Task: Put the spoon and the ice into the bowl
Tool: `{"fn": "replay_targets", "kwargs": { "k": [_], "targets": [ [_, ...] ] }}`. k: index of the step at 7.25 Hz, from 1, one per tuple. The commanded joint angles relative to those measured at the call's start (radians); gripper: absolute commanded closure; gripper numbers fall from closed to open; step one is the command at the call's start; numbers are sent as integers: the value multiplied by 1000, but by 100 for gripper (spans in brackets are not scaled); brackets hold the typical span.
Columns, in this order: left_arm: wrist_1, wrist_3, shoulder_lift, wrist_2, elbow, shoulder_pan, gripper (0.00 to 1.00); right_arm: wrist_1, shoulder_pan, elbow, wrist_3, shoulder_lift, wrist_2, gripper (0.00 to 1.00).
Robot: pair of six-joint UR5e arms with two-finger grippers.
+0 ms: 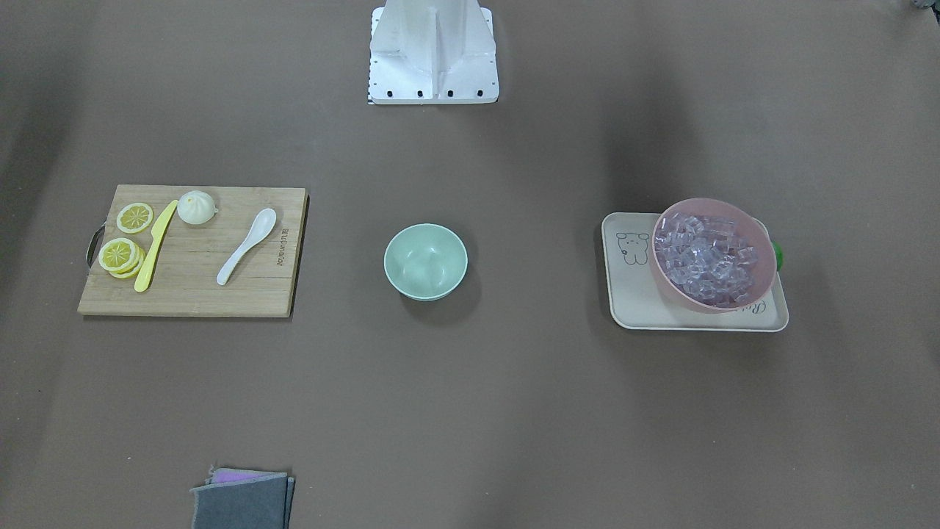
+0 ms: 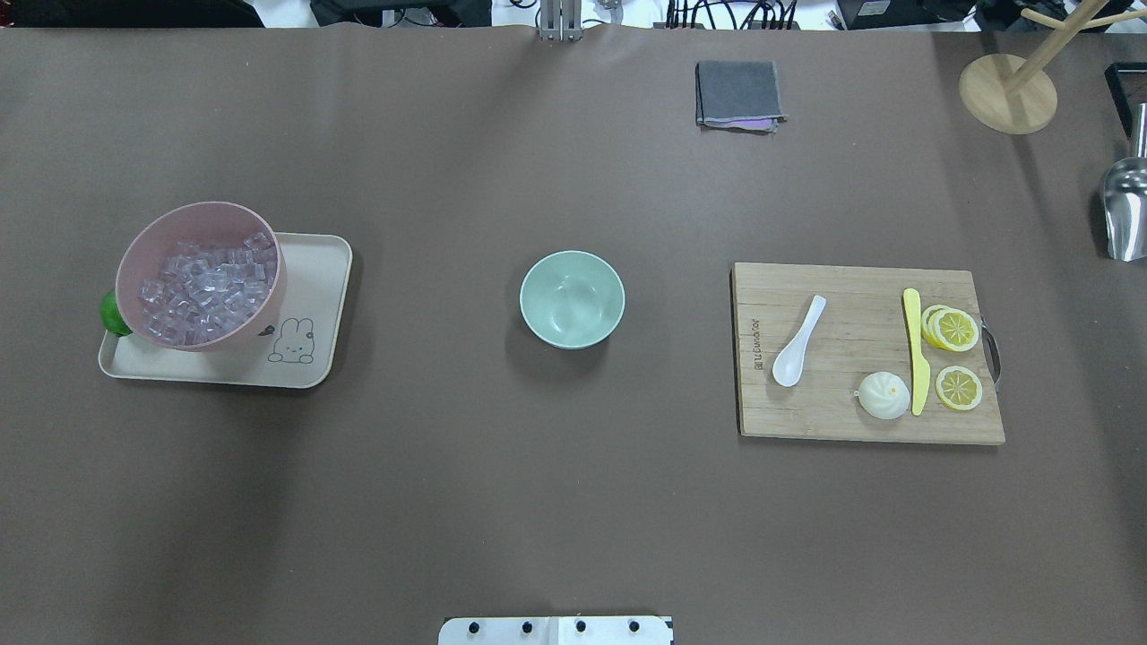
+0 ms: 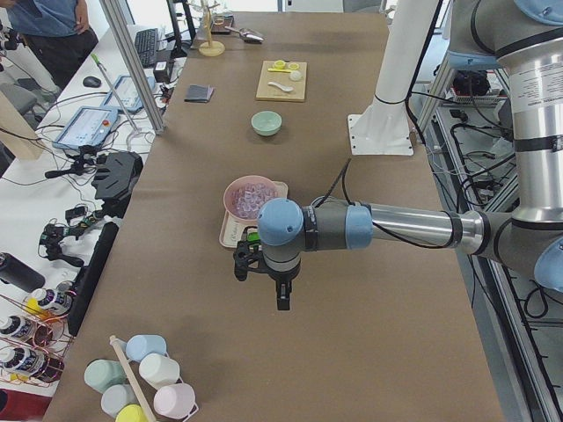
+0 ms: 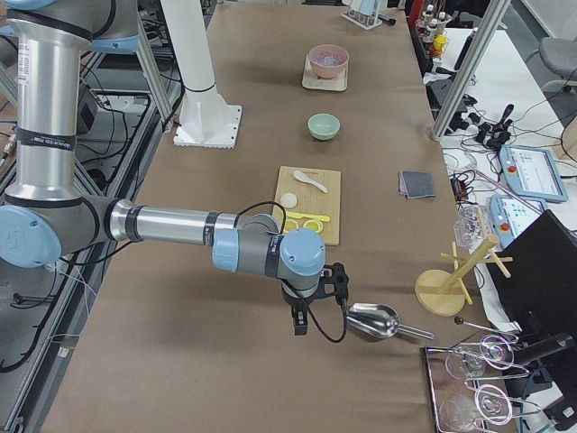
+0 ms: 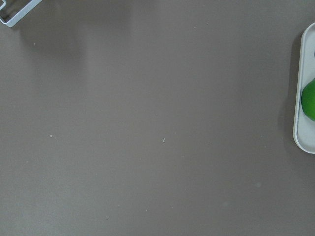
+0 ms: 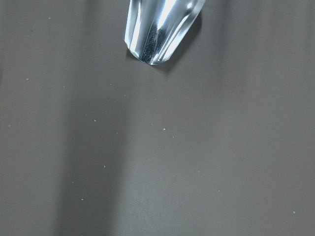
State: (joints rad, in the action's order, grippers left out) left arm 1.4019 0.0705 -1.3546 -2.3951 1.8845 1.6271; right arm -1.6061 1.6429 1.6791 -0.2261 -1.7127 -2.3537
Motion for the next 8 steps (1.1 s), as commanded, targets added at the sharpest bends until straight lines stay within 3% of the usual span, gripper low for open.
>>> {"fn": "replay_targets", "kwargs": {
  "k": [1, 8],
  "targets": [
    [2, 0, 2, 2, -13, -1, 2, 2, 0, 2, 4, -1, -4, 0],
    [12, -15, -12, -4, 51, 4, 2, 3, 0, 4, 16, -2, -41, 0]
  ]
}}
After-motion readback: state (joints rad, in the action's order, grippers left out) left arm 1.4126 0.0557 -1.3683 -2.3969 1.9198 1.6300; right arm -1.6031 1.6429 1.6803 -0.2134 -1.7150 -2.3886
